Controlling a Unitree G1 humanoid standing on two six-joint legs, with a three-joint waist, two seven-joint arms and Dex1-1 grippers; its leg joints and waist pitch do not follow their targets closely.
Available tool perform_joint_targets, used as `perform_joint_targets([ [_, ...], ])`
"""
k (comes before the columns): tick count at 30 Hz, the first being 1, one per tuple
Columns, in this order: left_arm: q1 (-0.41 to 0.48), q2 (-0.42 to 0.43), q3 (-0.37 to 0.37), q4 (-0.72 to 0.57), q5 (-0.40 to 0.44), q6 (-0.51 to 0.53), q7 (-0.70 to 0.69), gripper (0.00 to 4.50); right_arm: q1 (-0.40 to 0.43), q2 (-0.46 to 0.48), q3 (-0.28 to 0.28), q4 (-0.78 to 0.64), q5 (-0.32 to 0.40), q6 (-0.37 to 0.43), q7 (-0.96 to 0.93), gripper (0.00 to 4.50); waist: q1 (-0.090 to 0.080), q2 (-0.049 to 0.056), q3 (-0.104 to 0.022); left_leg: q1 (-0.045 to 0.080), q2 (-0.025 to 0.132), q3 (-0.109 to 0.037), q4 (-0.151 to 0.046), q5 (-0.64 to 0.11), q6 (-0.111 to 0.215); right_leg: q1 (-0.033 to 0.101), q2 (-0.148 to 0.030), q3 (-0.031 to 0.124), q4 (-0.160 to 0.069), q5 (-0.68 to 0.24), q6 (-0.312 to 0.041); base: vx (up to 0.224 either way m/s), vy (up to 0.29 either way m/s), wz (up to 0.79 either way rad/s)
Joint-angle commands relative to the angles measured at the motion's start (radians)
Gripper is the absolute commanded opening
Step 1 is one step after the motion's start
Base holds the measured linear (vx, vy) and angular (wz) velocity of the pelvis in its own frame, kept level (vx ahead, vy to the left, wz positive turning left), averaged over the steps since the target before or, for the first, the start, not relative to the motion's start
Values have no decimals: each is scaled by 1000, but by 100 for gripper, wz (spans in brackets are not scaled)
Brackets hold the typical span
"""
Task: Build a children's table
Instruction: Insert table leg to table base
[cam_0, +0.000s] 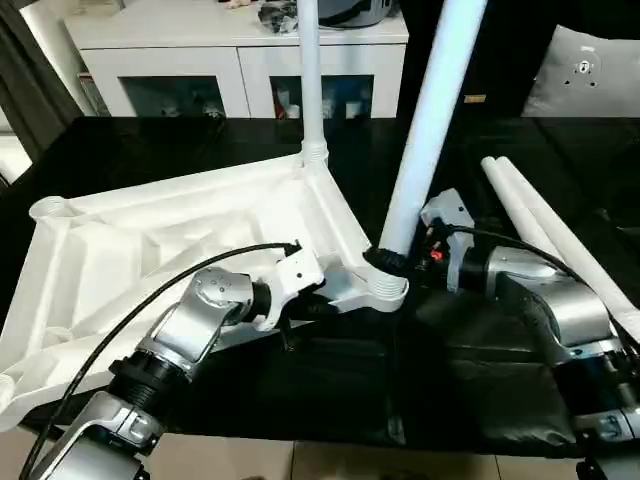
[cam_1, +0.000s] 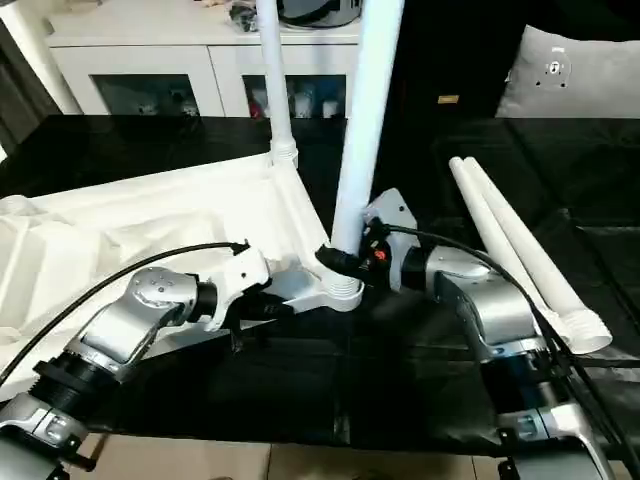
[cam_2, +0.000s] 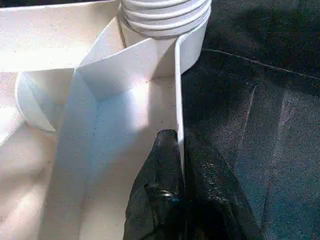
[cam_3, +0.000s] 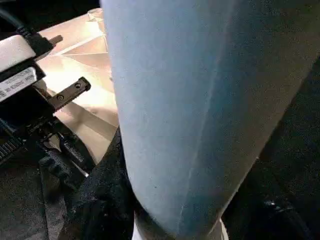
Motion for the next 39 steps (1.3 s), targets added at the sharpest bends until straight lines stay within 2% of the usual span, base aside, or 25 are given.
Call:
perform_joint_targets([
  [1, 14, -1, 3, -1, -14, -58, -27, 0, 6, 7, 33, 41, -31, 9, 7, 188, 4, -23, -59, -6, 53, -19, -73, -54, 96, 66, -69, 47, -71, -197, -223, 0, 0, 0],
  [7, 14, -3, 1, 29, 8, -97, 1, 0, 24, 4, 36, 36, -31, 0, 6, 188, 4, -21, -59, -5, 53, -18, -73, -55, 93, 66, -69, 48, -71, -196, -219, 0, 0, 0],
  [9, 10, -8, 5, 58, 13, -111, 5, 44, 43, 3, 33, 24, -30, 2, 3, 188, 4, -20, -57, -4, 52, -17, -74, -67, 91, 65, -69, 48, -76, -214, -214, 0, 0, 0],
  [10, 9, -10, 8, 64, 11, -113, 5, 55, 47, 3, 32, 21, -29, 4, 2, 188, 5, -21, -54, -3, 52, -17, -77, -87, 87, 64, -69, 48, -81, -251, -205, 0, 0, 0],
  [12, 7, -13, 8, 81, 16, -121, 7, 66, 49, 5, 29, 21, -30, 4, 4, 188, 5, -19, -56, 0, 53, -19, -79, -106, 74, 64, -69, 48, -81, -280, -197, 0, 0, 0],
  [14, 4, -12, 0, 103, 31, -141, 11, 71, 53, 7, 28, 17, -32, 5, 4, 188, 5, -19, -56, 1, 55, -20, -81, -109, 68, 63, -69, 48, -81, -269, -196, 0, 0, 0],
  [15, 4, -12, 0, 103, 31, -141, 11, 71, 53, 7, 28, 17, -32, 5, 4, 188, 3, -12, -55, 2, 55, -20, -81, -118, 65, 63, -67, 48, -82, -261, -197, 0, 0, 0],
  [18, 0, -14, -2, 138, 47, -139, 25, 74, 57, 8, 28, 13, -32, 5, 2, 188, 3, -15, -55, 2, 54, -20, -83, -126, 61, 66, -69, 49, -82, -255, -202, 0, 0, 0],
  [19, -2, -16, -3, 147, 52, -140, 30, 74, 58, 8, 29, 13, -32, 5, 2, 188, 3, -16, -54, 3, 54, -20, -83, -127, 60, 66, -71, 49, -83, -270, -200, 0, 0, 0],
  [20, -5, -14, -6, 158, 59, -142, 33, 55, 59, 9, 29, 11, -33, 6, 2, 188, 3, -16, -53, 3, 53, -20, -83, -131, 60, 66, -71, 49, -85, -284, -197, 0, 0, 0],
  [21, -8, -12, -11, 172, 67, -145, 34, 55, 60, 9, 29, 10, -33, 6, 2, 188, 4, -16, -51, 4, 52, -19, -84, -145, 56, 65, -70, 49, -89, -321, -187, 0, 0, 0],
  [22, -10, -11, -13, 179, 70, -149, 34, 36, 60, 10, 30, 9, -33, 7, 2, 188, 4, -17, -50, 5, 52, -20, -86, -155, 53, 64, -70, 49, -93, -352, -176, 0, 0, 0],
  [24, -10, -12, -10, 184, 66, -150, 31, 33, 61, 11, 31, 9, -33, 8, 3, 188, 4, -17, -49, 5, 53, -22, -87, -160, 48, 63, -71, 50, -93, -372, -167, 0, 0, 0],
  [27, -12, -12, -13, 187, 62, -145, 12, 3, 59, 11, 36, 11, -36, 9, 7, 188, 3, -16, -50, 6, 55, -23, -89, -160, 46, 63, -71, 51, -91, -355, -172, 0, 0, 0],
  [35, -11, 16, -58, 150, 72, -136, -82, 0, 38, 17, 51, 42, -53, 5, 21, 188, 3, -14, -54, 4, 57, -22, -89, -137, 52, 65, -73, 52, -84, -285, -198, 0, 0, 0],
  [37, -15, 18, -58, 132, 63, -126, -100, 0, 34, 31, 32, 56, -36, 7, 17, 188, 1, -19, -53, 3, 56, -21, -89, -134, 55, 66, -73, 51, -84, -275, -204, 0, 0, 0],
  [38, -15, 18, -58, 132, 63, -126, -100, 0, 34, 31, 32, 56, -36, 7, 17, 188, 2, -16, -53, 3, 56, -22, -88, -135, 55, 66, -74, 52, -83, -277, -207, 0, 0, 0],
  [39, -17, 15, -52, 129, 58, -123, -103, 0, 37, 44, 6, 66, -10, 16, 15, 188, 1, -13, -52, 4, 56, -22, -90, -141, 54, 65, -73, 51, -84, -288, -205, 0, 0, 0],
])
